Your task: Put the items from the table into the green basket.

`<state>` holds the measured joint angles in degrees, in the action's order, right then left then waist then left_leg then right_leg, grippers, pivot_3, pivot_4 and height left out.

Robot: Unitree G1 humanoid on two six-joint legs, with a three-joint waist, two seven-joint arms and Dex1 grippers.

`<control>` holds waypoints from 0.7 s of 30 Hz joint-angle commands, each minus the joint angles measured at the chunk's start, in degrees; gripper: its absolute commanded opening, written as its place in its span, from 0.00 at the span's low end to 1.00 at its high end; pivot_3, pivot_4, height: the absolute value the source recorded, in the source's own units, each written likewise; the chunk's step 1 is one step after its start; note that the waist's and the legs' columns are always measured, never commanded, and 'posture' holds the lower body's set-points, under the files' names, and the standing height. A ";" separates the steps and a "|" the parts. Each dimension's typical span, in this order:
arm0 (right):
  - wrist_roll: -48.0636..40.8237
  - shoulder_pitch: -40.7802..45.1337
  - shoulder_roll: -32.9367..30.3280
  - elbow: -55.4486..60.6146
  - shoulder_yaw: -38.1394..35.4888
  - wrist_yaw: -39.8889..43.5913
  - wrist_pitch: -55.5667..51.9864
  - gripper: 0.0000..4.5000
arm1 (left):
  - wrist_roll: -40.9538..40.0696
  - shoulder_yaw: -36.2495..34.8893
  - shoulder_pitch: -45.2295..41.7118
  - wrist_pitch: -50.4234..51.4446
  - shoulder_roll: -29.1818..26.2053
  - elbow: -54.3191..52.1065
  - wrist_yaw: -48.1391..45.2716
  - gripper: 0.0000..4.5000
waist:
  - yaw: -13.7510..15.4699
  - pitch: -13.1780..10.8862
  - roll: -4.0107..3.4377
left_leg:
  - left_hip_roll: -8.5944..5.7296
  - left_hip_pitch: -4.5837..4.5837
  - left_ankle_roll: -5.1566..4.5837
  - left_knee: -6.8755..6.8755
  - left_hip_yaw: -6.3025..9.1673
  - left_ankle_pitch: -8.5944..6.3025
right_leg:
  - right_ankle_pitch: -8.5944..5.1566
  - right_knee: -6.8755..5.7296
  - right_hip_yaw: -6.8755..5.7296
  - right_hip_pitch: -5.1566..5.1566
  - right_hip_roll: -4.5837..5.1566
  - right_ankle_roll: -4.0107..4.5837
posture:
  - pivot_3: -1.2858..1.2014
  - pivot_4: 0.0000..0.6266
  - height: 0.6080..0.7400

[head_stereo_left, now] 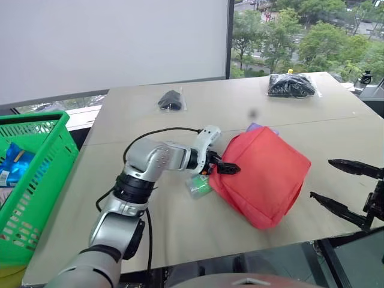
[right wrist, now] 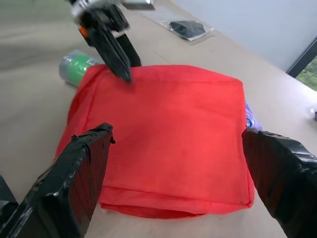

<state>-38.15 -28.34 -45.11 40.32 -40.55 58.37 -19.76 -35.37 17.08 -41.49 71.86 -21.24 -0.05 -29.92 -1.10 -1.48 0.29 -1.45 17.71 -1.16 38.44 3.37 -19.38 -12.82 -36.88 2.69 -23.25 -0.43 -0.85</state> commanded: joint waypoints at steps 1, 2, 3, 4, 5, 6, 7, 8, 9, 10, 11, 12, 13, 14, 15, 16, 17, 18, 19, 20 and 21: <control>-0.68 -0.08 0.36 2.10 -2.25 -1.03 0.41 1.00 | 4.70 4.54 0.51 -6.88 -0.90 0.32 -3.65 0.70 | -0.17 0.03 -0.06 | 0.01 -0.02 0.00 0.00 -0.03 0.00 | -0.02 0.00 0.02 0.00 0.00 -0.03 | 0.47 0.00 1.00; -0.44 -0.39 0.70 2.40 -2.14 -1.16 0.68 1.00 | 4.65 3.93 1.05 -7.94 -0.76 -0.62 -4.40 0.61 | -0.19 0.04 -0.08 | 0.02 -0.02 0.00 0.00 -0.03 0.00 | -0.02 0.00 0.03 0.00 0.00 -0.04 | 0.46 0.00 1.00; -0.25 -0.62 0.97 2.62 -2.03 -1.24 0.92 1.00 | 4.72 3.35 1.47 -8.92 -0.81 -1.37 -4.88 0.56 | -0.31 0.06 -0.13 | 0.02 -0.02 0.00 0.00 -0.04 0.00 | -0.03 0.00 0.03 0.00 -0.01 -0.04 | 0.46 0.00 1.00; -0.13 -0.70 1.13 2.69 -1.90 -1.34 1.10 1.00 | 4.99 2.95 1.92 -10.15 -1.10 -1.95 -5.79 0.42 | -0.39 0.06 -0.14 | 0.05 -0.01 0.00 -0.01 -0.03 0.00 | -0.04 0.00 0.03 0.00 0.00 -0.06 | 0.47 0.00 1.00; -0.11 -0.72 1.26 2.64 -1.77 -1.38 1.23 1.00 | 4.79 2.23 2.43 -10.86 -1.27 -2.47 -6.71 0.34 | -0.40 0.06 -0.14 | 0.07 0.00 0.00 -0.01 -0.02 0.00 | -0.05 0.00 0.01 0.00 0.00 -0.07 | 0.47 0.00 1.00; -0.13 -0.69 1.30 2.57 -1.69 -1.43 1.27 1.00 | 4.84 1.86 2.77 -11.42 -1.39 -2.70 -7.40 0.25 | -0.43 0.06 -0.12 | 0.07 0.02 0.00 -0.01 0.00 0.00 | -0.05 0.00 -0.01 0.00 0.00 -0.08 | 0.47 0.00 1.00; 0.04 -0.67 1.33 2.34 -1.46 -1.31 1.50 1.00 | 4.36 0.69 3.32 -11.95 -1.37 -3.30 -7.96 0.12 | -0.48 0.05 -0.12 | 0.06 0.02 -0.01 0.00 -0.02 0.00 | -0.05 0.00 0.01 0.00 0.01 -0.08 | 0.47 0.00 1.00; 0.19 -0.56 1.32 2.08 -1.17 -1.19 1.71 1.00 | 3.19 -1.12 3.93 -12.11 -1.23 -4.23 -8.50 0.05 | -0.59 0.05 -0.12 | 0.06 0.02 -0.01 0.00 -0.03 0.00 | -0.05 0.00 0.01 0.00 0.02 -0.09 | 0.48 0.00 1.00; 0.33 -0.22 1.18 1.72 -0.76 -1.05 1.99 1.00 | 1.33 -3.90 4.59 -12.41 -0.81 -5.45 -8.99 0.02 | -0.72 0.04 -0.10 | 0.06 0.02 -0.02 0.00 -0.05 -0.01 | -0.06 0.00 0.04 0.00 0.04 -0.10 | 0.48 0.00 1.00; 0.35 0.26 0.95 1.36 -0.34 -0.92 2.15 1.00 | -0.89 -7.01 5.09 -12.26 -0.32 -6.65 -9.30 0.02 | -0.89 0.00 -0.08 | 0.06 0.02 -0.05 0.01 -0.04 -0.03 | -0.06 0.00 0.04 0.00 0.04 -0.11 | 0.48 0.00 1.00; 0.17 0.98 0.68 1.06 0.09 -0.92 2.23 1.00 | -3.87 -10.82 5.45 -11.15 0.13 -7.77 -9.45 0.02 | -1.10 -0.07 -0.04 | 0.08 0.02 -0.13 0.01 -0.04 -0.07 | -0.06 0.00 0.04 -0.01 0.04 -0.11 | 0.49 0.00 1.00; -0.26 1.82 0.42 0.75 0.48 -0.99 2.16 1.00 | -6.13 -14.10 5.86 -10.38 0.24 -8.61 -9.36 0.02 | -1.10 -0.09 -0.02 | 0.13 0.02 -0.16 0.01 -0.04 -0.09 | -0.06 -0.01 0.04 -0.01 0.04 -0.10 | 0.49 0.00 1.00; -0.81 2.80 0.14 0.51 0.89 -1.02 2.03 1.00 | -8.21 -17.52 6.33 -9.83 0.04 -9.27 -9.01 0.02 | -1.11 -0.09 -0.02 | 0.14 0.03 -0.16 0.03 -0.03 -0.09 | -0.06 -0.01 0.03 -0.01 0.06 -0.10 | 0.49 0.00 1.00; -1.30 3.75 -0.13 0.33 1.29 -1.04 1.86 1.00 | -10.34 -21.08 6.64 -9.22 0.01 -9.77 -8.09 0.02 | -1.27 -0.12 -0.01 | 0.14 0.02 -0.17 0.02 -0.01 -0.09 | -0.06 -0.01 0.00 -0.01 0.06 -0.10 | 0.50 0.00 1.00; -1.84 4.90 -0.37 0.17 1.82 -1.06 1.65 1.00 | -13.50 -26.02 6.39 -7.91 0.39 -9.59 -5.63 0.02 | -1.30 -0.12 -0.01 | 0.21 0.01 -0.16 0.03 -0.05 -0.09 | -0.05 -0.02 0.06 -0.02 0.12 -0.10 | 0.50 0.00 1.00; -2.26 5.87 -0.56 -0.02 2.26 -1.02 1.48 1.00 | -16.41 -30.27 5.95 -6.48 0.87 -9.26 -3.03 0.02 | -1.23 -0.11 -0.02 | 0.24 -0.01 -0.16 0.03 -0.03 -0.09 | -0.05 -0.02 0.05 -0.03 0.15 -0.09 | 0.51 0.00 1.00; -2.83 7.07 -0.76 -0.15 2.92 -1.10 1.27 1.00 | -19.54 -35.08 5.44 -5.51 0.96 -8.81 -0.07 0.02 | -1.12 -0.12 -0.01 | 0.26 -0.01 -0.16 0.03 0.00 -0.09 | -0.05 -0.02 0.01 -0.02 0.15 -0.08 | 0.51 0.00 1.00; -3.30 8.63 -0.98 -0.38 3.83 -1.22 1.22 1.00 | -22.36 -40.12 4.96 -5.07 0.61 -8.31 3.50 0.02 | -1.00 -0.12 -0.01 | 0.27 -0.01 -0.19 0.02 0.03 -0.11 | -0.05 -0.04 -0.02 -0.02 0.15 -0.08 | 0.51 0.00 1.00; -3.58 9.65 -1.14 -0.64 4.38 -1.21 1.22 1.00 | -24.27 -43.25 4.67 -4.78 0.42 -8.17 6.16 0.02 | -0.89 -0.13 0.01 | 0.27 -0.02 -0.18 0.02 0.08 -0.10 | -0.04 -0.05 -0.07 -0.02 0.14 -0.07 | 0.52 0.00 1.00; -4.07 11.24 -1.23 -1.00 5.24 -1.23 1.36 1.00 | -26.14 -47.18 4.29 -5.04 0.13 -7.63 10.06 0.02 | -0.60 -0.13 0.03 | 0.28 -0.01 -0.17 0.03 0.09 -0.09 | -0.04 -0.07 -0.07 -0.02 0.15 -0.07 | 0.53 0.00 1.00; -4.61 13.04 -1.19 -1.36 6.16 -1.44 1.54 1.00 | -27.60 -50.71 4.01 -5.66 -0.19 -7.20 13.66 0.02 | -0.05 -0.16 0.08 | 0.27 0.00 -0.15 0.03 0.14 -0.08 | 0.03 -0.06 -0.11 -0.02 0.19 0.04 | 0.53 0.00 1.00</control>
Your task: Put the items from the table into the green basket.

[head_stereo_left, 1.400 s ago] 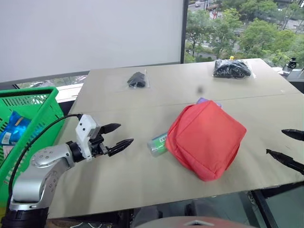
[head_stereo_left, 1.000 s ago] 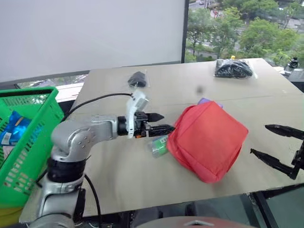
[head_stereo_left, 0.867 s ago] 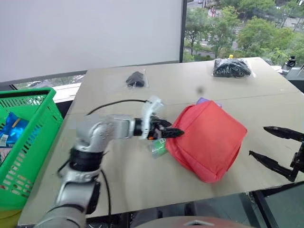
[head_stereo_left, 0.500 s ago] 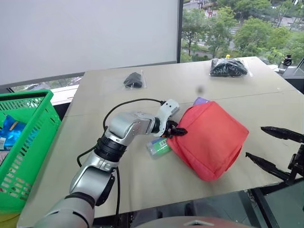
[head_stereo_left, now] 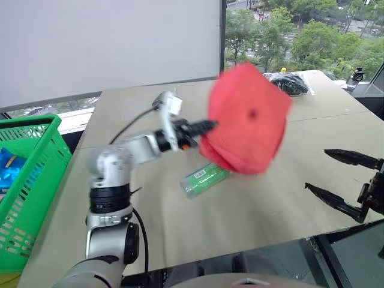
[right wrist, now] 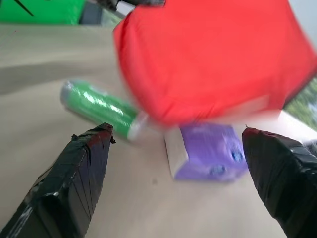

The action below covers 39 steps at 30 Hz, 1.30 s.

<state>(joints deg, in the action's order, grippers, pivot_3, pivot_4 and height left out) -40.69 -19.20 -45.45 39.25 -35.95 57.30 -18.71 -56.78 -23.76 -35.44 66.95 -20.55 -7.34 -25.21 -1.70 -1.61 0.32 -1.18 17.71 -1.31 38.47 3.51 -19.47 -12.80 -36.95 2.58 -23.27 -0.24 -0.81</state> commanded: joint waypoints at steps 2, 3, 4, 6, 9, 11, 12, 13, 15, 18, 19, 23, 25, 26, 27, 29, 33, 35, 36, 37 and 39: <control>-4.31 9.37 -0.61 -1.29 4.46 -0.93 0.51 1.00 | -7.93 -17.21 -1.90 -4.17 -2.12 -1.14 16.41 0.02 | 0.92 -0.06 0.10 | -0.04 -0.02 0.21 0.00 -0.01 0.12 | 0.06 0.00 0.01 0.00 0.10 0.09 | 0.55 0.00 1.00; -5.22 12.31 -0.49 -1.96 6.04 -1.01 0.48 1.00 | -7.57 -19.91 -1.73 -6.20 -2.57 -2.38 20.10 0.02 | 1.02 -0.11 0.18 | -0.05 -0.01 0.22 0.01 -0.01 0.13 | 0.07 0.00 0.01 -0.01 0.12 0.09 | 0.56 0.00 1.00; -5.75 15.06 -0.39 -2.78 7.58 -1.03 0.33 1.00 | -8.21 -21.93 -1.29 -7.28 -3.08 -3.48 23.18 0.02 | 1.13 -0.15 0.26 | -0.07 -0.04 0.25 0.00 0.02 0.14 | 0.08 -0.02 0.00 -0.04 0.18 0.10 | 0.56 0.00 1.00; -5.70 19.33 -0.31 -4.82 10.40 -0.38 0.15 1.00 | -8.64 -22.63 0.63 -7.91 -4.31 -6.53 26.38 0.02 | 2.21 -0.14 0.49 | -0.09 0.00 0.36 0.03 0.13 0.20 | 0.11 -0.05 -0.07 -0.32 0.23 0.13 | 0.58 0.00 1.00; -3.23 24.01 0.24 -8.80 15.56 1.29 1.22 1.00 | -8.19 -19.98 3.27 -7.33 -4.32 -8.65 29.97 0.02 | 5.09 -0.11 0.68 | -0.19 0.09 0.37 -0.02 0.34 0.20 | 0.14 -0.06 -0.21 -0.42 0.36 0.19 | 0.61 0.00 1.00; -2.10 25.96 0.75 -10.65 18.03 1.99 1.84 1.00 | -6.43 -16.94 4.56 -7.50 -3.96 -8.19 30.31 0.02 | 7.69 -0.10 0.70 | -0.28 0.18 0.37 -0.04 0.48 0.19 | 0.14 0.00 -0.31 -0.44 0.48 0.19 | 0.61 0.00 1.00; -1.48 26.76 1.00 -11.52 19.10 2.39 2.11 1.00 | -6.54 -15.77 4.66 -7.44 -3.31 -6.94 30.30 0.02 | 8.92 -0.09 0.72 | -0.35 0.25 0.37 -0.04 0.66 0.20 | 0.14 0.04 -0.37 -0.44 0.51 0.19 | 0.62 0.00 1.00; -0.63 27.40 1.19 -12.36 20.21 2.92 2.64 1.00 | -5.22 -14.05 4.64 -8.29 -2.93 -5.38 29.84 0.02 | 10.21 -0.09 0.75 | -0.40 0.32 0.38 -0.03 0.83 0.20 | 0.14 0.06 -0.40 -0.46 0.51 0.19 | 0.62 0.00 1.00; 0.42 28.26 1.50 -13.33 21.80 3.53 3.28 1.00 | -4.88 -12.52 3.44 -9.91 -1.66 -2.46 29.21 0.02 | 12.21 -0.07 0.77 | -0.45 0.46 0.42 -0.02 1.03 0.22 | 0.14 0.09 -0.52 -0.50 0.51 0.20 | 0.62 0.00 1.00; 0.27 28.68 1.52 -13.24 22.02 3.63 3.18 1.00 | -6.24 -12.11 0.66 -11.72 -1.19 0.37 28.79 0.02 | 13.60 -0.05 0.80 | -0.46 1.00 0.52 0.17 1.35 0.28 | 0.18 0.10 -0.82 -0.88 0.52 0.28 | 0.61 0.00 1.00; 0.11 28.55 1.42 -13.06 21.81 3.72 3.11 1.00 | -7.30 -12.71 -0.24 -12.07 -0.99 1.42 29.16 0.02 | 13.65 -0.05 0.80 | -0.46 1.13 0.55 0.21 1.38 0.30 | 0.20 0.09 -0.86 -0.98 0.52 0.31 | 0.61 0.00 1.00; 1.08 27.12 1.07 -11.92 21.47 3.30 3.36 1.00 | -5.04 -12.79 -1.38 -13.55 -1.89 7.83 30.43 0.02 | 13.43 -0.01 0.75 | -0.44 1.17 0.55 0.20 1.37 0.30 | 0.21 0.09 -0.89 -1.02 0.53 0.32 | 0.60 0.00 1.00; 1.89 26.12 0.90 -11.31 21.32 3.03 3.66 1.00 | 1.83 -9.37 0.22 -15.01 -3.91 11.86 31.22 0.08 | 12.99 0.03 0.69 | -0.44 1.12 0.55 0.18 1.29 0.30 | 0.21 0.09 -0.82 -1.02 0.53 0.32 | 0.59 0.00 1.00; 2.23 25.57 0.83 -10.91 21.22 2.87 3.78 1.00 | 3.45 -9.15 0.79 -15.38 -4.13 14.03 32.02 0.16 | 12.57 0.05 0.66 | -0.45 1.11 0.55 0.17 1.27 0.30 | 0.21 0.08 -0.81 -1.02 0.52 0.32 | 0.58 0.00 1.00; 2.37 24.91 0.78 -10.38 20.98 2.70 3.83 1.00 | 4.11 -9.17 1.36 -15.02 -4.29 15.69 32.47 0.22 | 12.13 0.05 0.66 | -0.45 1.10 0.55 0.17 1.28 0.30 | 0.21 0.08 -0.81 -1.01 0.52 0.32 | 0.58 0.00 1.00; 2.07 23.68 0.53 -9.11 20.11 2.12 3.40 1.00 | 4.07 -9.50 2.99 -13.24 -4.58 15.62 32.39 0.44 | 11.44 0.04 0.67 | -0.45 1.10 0.55 0.17 1.28 0.30 | 0.21 0.07 -0.82 -1.01 0.52 0.32 | 0.57 0.00 1.00; 1.62 20.81 -0.35 -6.80 17.44 0.82 2.45 1.00 | -0.15 -7.87 11.44 -3.86 -10.10 5.09 26.97 0.88 | 9.95 0.03 0.72 | -0.43 1.12 0.55 0.19 1.30 0.30 | 0.21 0.06 -0.83 -1.01 0.54 0.32 | 0.56 0.00 1.00; 1.71 18.07 -0.76 -5.62 15.43 0.20 1.84 1.00 | -1.05 -0.64 21.24 -0.07 -20.31 -8.62 14.05 0.99 | 7.91 0.12 0.94 | -0.34 1.12 0.55 0.09 1.25 0.29 | 0.17 0.02 -0.80 -1.08 0.51 0.39 | 0.55 0.00 1.00; 1.66 17.11 -0.90 -5.11 14.86 -0.12 1.63 1.00 | -1.12 1.65 24.33 -0.01 -23.82 -12.82 9.46 0.99 | 7.39 0.13 0.94 | -0.31 1.09 0.55 -0.07 1.13 0.28 | 0.11 -0.01 -0.71 -1.17 0.51 0.48 | 0.55 0.00 1.00; 1.62 15.91 -1.02 -4.66 14.20 -0.31 1.51 1.00 | -1.84 3.16 25.80 -0.61 -26.27 -16.31 5.50 0.99 | 7.27 0.15 0.88 | -0.33 1.11 0.54 -0.10 1.14 0.28 | 0.10 -0.01 -0.72 -1.21 0.54 0.49 | 0.55 0.00 1.00; 1.57 13.30 -1.27 -3.81 12.63 -0.57 0.89 1.00 | -0.33 8.56 24.86 -2.75 -29.87 -20.90 -0.85 0.99 | 7.45 0.12 0.75 | -0.37 1.13 0.56 -0.07 1.11 0.29 | 0.11 -0.02 -0.77 -1.20 0.64 0.48 | 0.55 0.00 1.00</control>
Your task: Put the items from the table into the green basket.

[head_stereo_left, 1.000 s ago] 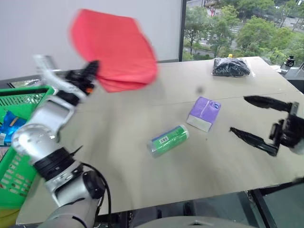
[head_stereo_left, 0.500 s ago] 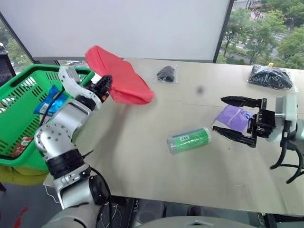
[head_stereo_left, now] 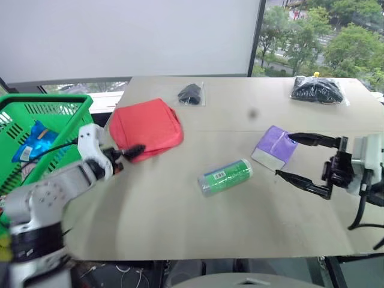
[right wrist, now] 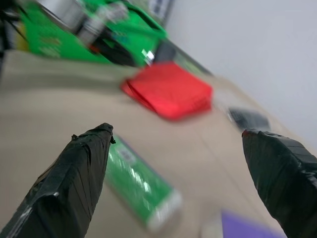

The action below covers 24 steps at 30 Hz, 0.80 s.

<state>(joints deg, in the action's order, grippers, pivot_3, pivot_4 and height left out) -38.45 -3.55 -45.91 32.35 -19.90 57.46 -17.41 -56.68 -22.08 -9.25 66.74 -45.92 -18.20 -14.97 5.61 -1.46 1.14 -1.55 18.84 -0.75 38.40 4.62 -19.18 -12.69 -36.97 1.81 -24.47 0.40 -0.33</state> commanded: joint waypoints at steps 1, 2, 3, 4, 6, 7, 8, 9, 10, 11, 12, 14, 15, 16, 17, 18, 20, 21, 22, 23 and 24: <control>-0.85 -4.28 -1.08 3.41 -4.59 -0.66 -1.20 1.00 | 3.54 13.60 -4.08 -4.54 -7.02 -11.83 -15.07 0.99 | 0.56 -0.08 -0.16 | -0.05 -0.02 0.03 0.00 0.05 0.02 | -0.01 0.00 -0.09 0.06 0.06 0.01 | 0.54 0.00 1.00; -0.85 -6.56 -1.74 3.58 -5.76 -0.10 -2.12 1.00 | 7.06 19.75 -7.75 -6.52 -7.28 -11.97 -18.07 0.99 | 0.55 -0.13 -0.28 | -0.10 -0.11 0.10 0.03 0.22 0.07 | -0.10 0.02 -0.27 0.29 0.09 0.14 | 0.53 0.00 1.00; -0.61 -8.87 -2.62 3.69 -6.79 0.97 -2.74 1.00 | 9.38 24.73 -11.54 -7.36 -6.35 -10.93 -19.98 0.99 | 0.81 -0.15 -0.53 | -0.13 -0.24 0.15 0.02 0.18 0.12 | -0.15 0.12 -0.36 0.52 0.07 0.20 | 0.53 0.00 1.00; -0.63 -10.90 -3.46 3.77 -7.70 1.97 -3.42 1.00 | 11.41 28.60 -14.99 -7.84 -4.72 -9.14 -21.01 0.99 | 0.71 -0.13 -0.65 | -0.21 -0.27 0.05 0.05 0.14 0.08 | -0.18 0.15 -0.48 0.82 0.10 0.21 | 0.52 0.00 1.00; -2.07 -14.00 -4.67 4.55 -10.00 2.01 -6.27 1.00 | 14.37 34.47 -20.58 -6.71 -1.26 -4.73 -21.57 0.99 | -0.19 -0.09 -0.87 | -0.18 -0.38 -0.01 0.06 -0.05 0.08 | -0.20 0.14 -0.41 1.13 -0.26 0.19 | 0.51 0.00 1.00; -2.89 -15.36 -5.06 5.11 -11.38 2.01 -7.34 1.00 | 16.84 37.97 -22.94 -6.85 0.08 -2.73 -22.41 0.99 | -0.87 -0.11 -0.86 | -0.21 -0.57 -0.04 0.07 -0.13 0.07 | -0.33 0.14 -0.35 1.33 -0.38 -0.03 | 0.50 0.00 1.00; -3.07 -16.35 -5.39 5.74 -12.39 1.92 -7.98 1.00 | 18.74 40.85 -24.63 -6.77 0.93 -1.14 -23.45 0.99 | -1.87 -0.11 -0.86 | -0.19 -0.74 -0.05 0.04 -0.22 0.07 | -0.34 0.13 -0.27 1.42 -0.46 -0.05 | 0.50 0.00 1.00; -2.89 -17.22 -5.52 6.29 -13.19 2.02 -8.10 1.00 | 20.49 43.35 -25.89 -6.83 1.66 0.17 -24.38 0.99 | -3.41 -0.12 -0.87 | -0.15 -0.83 -0.07 0.01 -0.29 0.06 | -0.34 0.11 -0.18 1.48 -0.49 -0.06 | 0.49 0.00 1.00; -2.85 -17.67 -5.47 6.84 -13.64 1.91 -8.15 1.00 | 22.36 45.50 -26.84 -7.24 2.32 1.55 -24.96 0.99 | -4.07 -0.12 -0.87 | -0.08 -0.93 -0.07 -0.01 -0.38 0.06 | -0.27 0.09 -0.02 1.49 -0.66 -0.16 | 0.49 0.00 1.00; -2.85 -17.96 -5.37 7.37 -13.94 1.62 -8.18 1.00 | 24.91 48.22 -27.72 -7.71 2.87 3.24 -25.16 0.99 | -5.07 -0.13 -0.85 | -0.06 -0.97 -0.07 -0.02 -0.44 0.06 | -0.26 0.09 0.06 1.49 -0.73 -0.18 | 0.48 0.00 1.00; -2.91 -18.20 -5.25 7.91 -14.17 1.45 -8.22 1.00 | 27.90 51.30 -28.49 -8.49 3.27 4.88 -25.41 0.99 | -5.99 -0.15 -0.82 | 0.06 -0.99 -0.09 -0.02 -0.49 0.04 | -0.25 0.08 0.17 1.48 -0.72 -0.16 | 0.48 0.00 1.00; -3.22 -18.27 -5.00 9.13 -14.21 0.81 -8.59 1.00 | 33.11 56.39 -29.31 -10.88 3.62 7.27 -26.85 0.99 | -7.49 -0.17 -0.79 | 0.19 -1.09 -0.20 -0.03 -0.51 -0.04 | -0.16 0.08 0.47 1.45 -0.78 0.00 | 0.48 0.00 1.00; -3.36 -18.19 -4.82 9.70 -14.07 0.41 -8.72 1.00 | 34.32 57.84 -29.25 -11.25 4.67 8.77 -27.46 0.99 | -7.95 -0.17 -0.79 | 0.20 -1.10 -0.22 -0.05 -0.54 -0.05 | -0.16 0.08 0.55 1.42 -0.82 0.00 | 0.48 0.00 1.00; -3.53 -18.03 -4.72 10.21 -13.83 -0.06 -8.92 1.00 | 36.32 59.85 -29.20 -12.88 5.05 9.90 -28.59 0.99 | -8.15 -0.19 -0.75 | 0.21 -1.11 -0.23 -0.05 -0.55 -0.06 | -0.17 0.08 0.58 1.42 -0.82 -0.02 | 0.47 0.00 1.00; -3.54 -17.94 -4.69 10.57 -13.58 -0.36 -9.00 1.00 | 37.43 60.78 -28.96 -13.73 5.36 10.23 -29.43 0.99 | -8.16 -0.22 -0.71 | 0.21 -1.12 -0.24 -0.04 -0.61 -0.07 | -0.20 0.08 0.61 1.41 -0.82 -0.08 | 0.47 0.00 1.00; -3.46 -17.87 -4.73 10.81 -13.37 -0.49 -8.97 1.00 | 37.48 60.45 -28.61 -13.34 5.87 10.00 -29.90 0.88 | -8.08 -0.20 -0.70 | 0.21 -1.12 -0.25 -0.03 -0.65 -0.07 | -0.25 0.08 0.62 1.41 -0.83 -0.19 | 0.47 0.00 1.00; -3.63 -17.65 -4.84 11.00 -13.14 -0.63 -9.17 1.00 | 38.31 59.31 -28.00 -12.83 6.05 9.29 -30.32 0.69 | -7.99 -0.18 -0.73 | 0.22 -1.14 -0.26 -0.03 -0.77 -0.08 | -0.27 0.08 0.61 1.41 -0.94 -0.25 | 0.47 0.00 1.00; -3.72 -17.19 -4.90 11.00 -12.75 -0.79 -9.19 1.00 | 38.35 57.90 -27.22 -13.07 5.64 8.68 -30.33 0.62 | -7.96 -0.18 -0.72 | 0.21 -1.14 -0.27 -0.03 -0.83 -0.08 | -0.28 0.08 0.62 1.41 -0.93 -0.28 | 0.48 0.00 1.00; -3.74 -16.71 -4.93 10.92 -12.35 -0.93 -9.18 1.00 | 38.29 56.42 -26.44 -13.42 5.36 8.14 -30.30 0.56 | -8.00 -0.18 -0.73 | 0.21 -1.14 -0.28 -0.02 -0.96 -0.09 | -0.29 0.08 0.63 1.42 -0.93 -0.30 | 0.48 0.00 1.00; -3.63 -15.87 -4.97 10.67 -11.53 -1.02 -9.03 1.00 | 37.52 53.43 -25.24 -13.67 5.42 7.37 -29.68 0.53 | -8.04 -0.18 -0.74 | 0.24 -1.16 -0.29 -0.02 -0.98 -0.09 | -0.29 0.07 0.66 1.42 -0.94 -0.30 | 0.49 0.00 1.00; -3.35 -14.90 -4.99 10.34 -10.57 -1.03 -8.73 1.00 | 36.26 49.55 -23.84 -14.21 5.80 6.34 -28.94 0.50 | -8.08 -0.19 -0.74 | 0.27 -1.19 -0.29 -0.02 -0.98 -0.09 | -0.29 0.07 0.72 1.42 -0.99 -0.30 | 0.49 0.00 1.00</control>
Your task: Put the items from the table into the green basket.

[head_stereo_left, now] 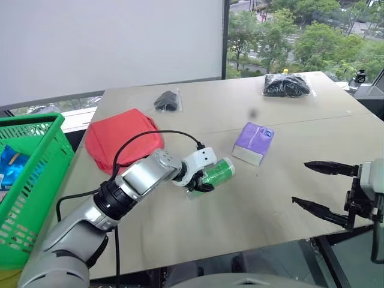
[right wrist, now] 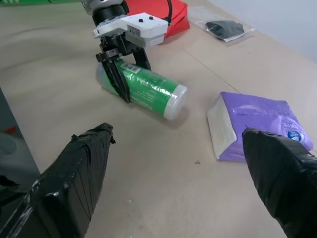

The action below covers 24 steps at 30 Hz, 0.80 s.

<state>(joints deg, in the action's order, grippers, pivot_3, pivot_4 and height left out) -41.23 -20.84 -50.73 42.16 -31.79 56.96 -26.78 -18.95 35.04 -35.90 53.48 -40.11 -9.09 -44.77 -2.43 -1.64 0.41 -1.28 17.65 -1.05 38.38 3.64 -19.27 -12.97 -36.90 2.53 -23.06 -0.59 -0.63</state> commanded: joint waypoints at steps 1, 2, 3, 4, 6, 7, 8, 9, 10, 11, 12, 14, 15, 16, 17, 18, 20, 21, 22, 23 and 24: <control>-0.27 3.55 -0.17 0.16 2.39 -0.52 1.02 1.00 | -3.69 -12.34 4.32 -0.89 0.55 -4.14 1.36 0.48 | -0.03 -0.03 0.01 | 0.11 -0.02 0.00 0.00 0.03 0.00 | 0.00 -0.02 0.06 -0.01 -0.06 0.00 | 0.49 0.00 1.00; -0.29 5.32 0.00 -0.21 3.76 -0.72 1.29 1.00 | -7.84 -19.54 6.00 2.35 1.20 -5.96 2.01 0.48 | -0.06 -0.06 0.02 | 0.20 -0.01 0.00 0.01 0.02 0.00 | 0.00 -0.04 0.10 -0.05 -0.13 0.00 | 0.51 0.00 1.00; -0.61 7.65 0.30 -0.66 5.33 -0.89 1.57 1.00 | -12.02 -27.89 7.69 4.98 2.11 -7.39 3.31 0.48 | 0.03 -0.14 0.12 | 0.28 0.02 0.00 0.00 0.00 0.00 | 0.01 -0.05 0.12 -0.11 -0.17 0.01 | 0.53 0.00 1.00; -0.98 10.20 0.69 -1.15 6.98 -1.15 1.80 1.00 | -15.91 -36.10 8.65 8.30 3.04 -8.48 5.11 0.48 | 0.16 -0.27 0.29 | 0.41 0.11 0.00 0.03 -0.03 0.00 | 0.01 -0.13 0.15 -0.21 -0.13 0.01 | 0.54 0.00 1.00; -1.90 16.47 2.12 -2.52 10.68 -2.02 1.98 1.00 | -21.66 -51.32 8.53 14.27 5.06 -9.17 10.76 0.48 | 0.43 -0.41 0.53 | 0.47 0.21 0.02 0.05 0.01 0.01 | 0.01 -0.32 0.09 -0.50 0.01 0.04 | 0.56 0.00 1.00; -2.90 21.39 3.70 -3.62 13.61 -2.45 1.69 1.00 | -21.90 -60.18 6.79 15.29 6.24 -8.32 16.70 0.48 | 0.81 -0.44 0.58 | 0.48 0.17 0.03 0.09 0.04 0.01 | 0.02 -0.45 0.07 -0.64 0.01 0.07 | 0.57 0.00 1.00; -3.57 24.73 4.81 -4.47 15.57 -2.64 1.44 1.00 | -21.97 -65.99 5.46 15.96 7.17 -7.87 21.18 0.48 | 1.08 -0.46 0.61 | 0.46 0.17 0.04 0.04 0.07 0.02 | 0.04 -0.56 0.07 -0.63 0.00 0.22 | 0.58 0.00 1.00; -3.43 28.13 5.97 -5.58 17.97 -2.26 1.52 1.00 | -19.37 -70.53 4.31 14.16 7.32 -7.34 26.46 0.48 | 1.68 -0.47 0.61 | 0.46 0.18 0.04 0.04 0.07 0.01 | 0.02 -0.60 0.08 -0.63 -0.02 0.27 | 0.59 0.00 1.00; -3.10 31.10 6.91 -6.79 20.14 -1.57 1.65 1.00 | -17.32 -74.90 2.76 12.99 7.54 -6.83 31.47 0.48 | 2.13 -0.46 0.60 | 0.45 0.13 0.05 0.02 0.08 0.02 | 0.03 -0.67 0.08 -0.63 -0.03 0.36 | 0.61 0.00 1.00; -2.69 33.54 7.75 -8.07 21.90 -0.82 1.81 1.00 | -14.53 -77.64 1.66 11.55 7.10 -6.30 36.17 0.48 | 2.90 -0.45 0.60 | 0.44 0.07 0.07 -0.02 0.12 0.02 | 0.05 -0.72 0.06 -0.62 -0.02 0.42 | 0.62 0.00 1.00; -2.40 35.24 8.33 -9.00 23.10 -0.30 1.91 1.00 | -12.70 -79.44 0.84 10.73 6.89 -5.99 39.46 0.48 | 3.74 -0.45 0.61 | 0.43 0.04 0.21 -0.03 0.15 0.09 | 0.06 -0.73 0.05 -0.64 -0.01 0.44 | 0.62 0.00 1.00; -1.72 37.57 8.96 -10.78 24.80 1.01 2.40 1.00 | -11.31 -82.95 -1.13 10.47 6.48 -4.54 43.82 0.48 | 5.84 -0.41 0.67 | 0.32 0.03 0.37 -0.03 0.34 0.16 | 0.09 -0.71 -0.11 -0.74 0.16 0.49 | 0.64 0.00 1.00; -1.20 38.62 9.14 -11.81 25.68 1.91 2.84 1.00 | -10.41 -84.96 -2.09 10.36 5.81 -2.92 45.89 0.48 | 7.10 -0.38 0.76 | 0.23 0.11 0.38 -0.04 0.48 0.16 | 0.09 -0.68 -0.21 -0.79 0.29 0.49 | 0.64 0.00 1.00; -0.83 39.30 9.24 -12.60 26.26 2.63 3.25 1.00 | -9.81 -86.29 -2.74 10.28 5.38 -1.85 47.42 0.48 | 8.51 -0.35 0.85 | 0.08 0.21 0.39 -0.04 0.57 0.16 | 0.09 -0.70 -0.29 -0.89 0.47 0.49 | 0.65 0.00 1.00; -0.48 39.79 9.28 -13.32 26.71 3.32 3.62 1.00 | -9.69 -87.42 -3.29 10.74 5.03 -0.44 48.43 0.48 | 9.99 -0.27 1.03 | -0.04 0.36 0.39 -0.04 0.67 0.16 | 0.10 -0.65 -0.41 -1.00 0.64 0.47 | 0.65 0.00 1.00; -0.11 40.25 9.40 -14.15 27.14 3.84 3.99 1.00 | -9.00 -87.56 -3.13 10.79 4.39 1.32 49.12 0.48 | 11.28 -0.13 1.23 | -0.15 0.58 0.39 -0.02 0.76 0.16 | 0.11 -0.64 -0.49 -1.19 0.77 0.46 | 0.65 0.00 1.00; 0.69 41.08 9.72 -15.61 27.96 4.77 4.68 1.00 | -8.11 -87.69 -3.02 11.18 3.69 5.37 50.26 0.58 | 13.27 0.04 1.54 | -0.25 1.09 0.39 0.06 0.97 0.16 | 0.12 -0.63 -0.70 -1.61 0.89 0.45 | 0.65 0.00 1.00; 0.99 41.39 9.89 -16.08 28.25 5.05 4.94 1.00 | -8.10 -88.07 -3.01 11.29 3.68 6.79 50.66 0.70 | 14.39 0.09 1.61 | -0.32 1.18 0.40 0.07 1.07 0.16 | 0.13 -0.63 -0.84 -1.67 0.99 0.46 | 0.65 0.00 1.00; 1.17 41.66 10.02 -16.46 28.45 5.20 5.14 1.00 | -8.36 -88.49 -3.21 11.93 3.76 8.00 50.94 0.78 | 15.70 0.10 1.64 | -0.42 1.18 0.40 0.06 1.20 0.16 | 0.13 -0.68 -0.98 -1.67 1.11 0.46 | 0.65 0.00 1.00; 1.28 41.85 10.09 -16.72 28.53 5.34 5.26 1.00 | -8.60 -88.52 -3.37 12.27 3.75 8.59 51.05 0.90 | 16.42 0.11 1.65 | -0.44 1.27 0.40 0.06 1.28 0.16 | 0.13 -0.62 -1.08 -1.67 1.16 0.46 | 0.65 0.00 1.00; 1.39 41.92 10.13 -16.83 28.50 5.42 5.35 1.00 | -8.93 -88.77 -3.94 12.34 3.94 8.81 51.48 0.98 | 17.61 0.12 1.68 | -0.45 1.32 0.40 0.06 1.34 0.16 | 0.13 -0.60 -1.15 -1.67 1.18 0.46 | 0.65 0.00 1.00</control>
<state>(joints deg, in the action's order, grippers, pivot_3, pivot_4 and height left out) -39.81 19.80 -40.43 24.88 -2.47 62.07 -22.55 -26.93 -53.72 -37.10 66.07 -35.23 1.19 6.57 15.18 -1.52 2.08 -1.73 19.04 -0.64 38.45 5.03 -19.10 -12.85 -37.41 1.26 -24.72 0.61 -0.17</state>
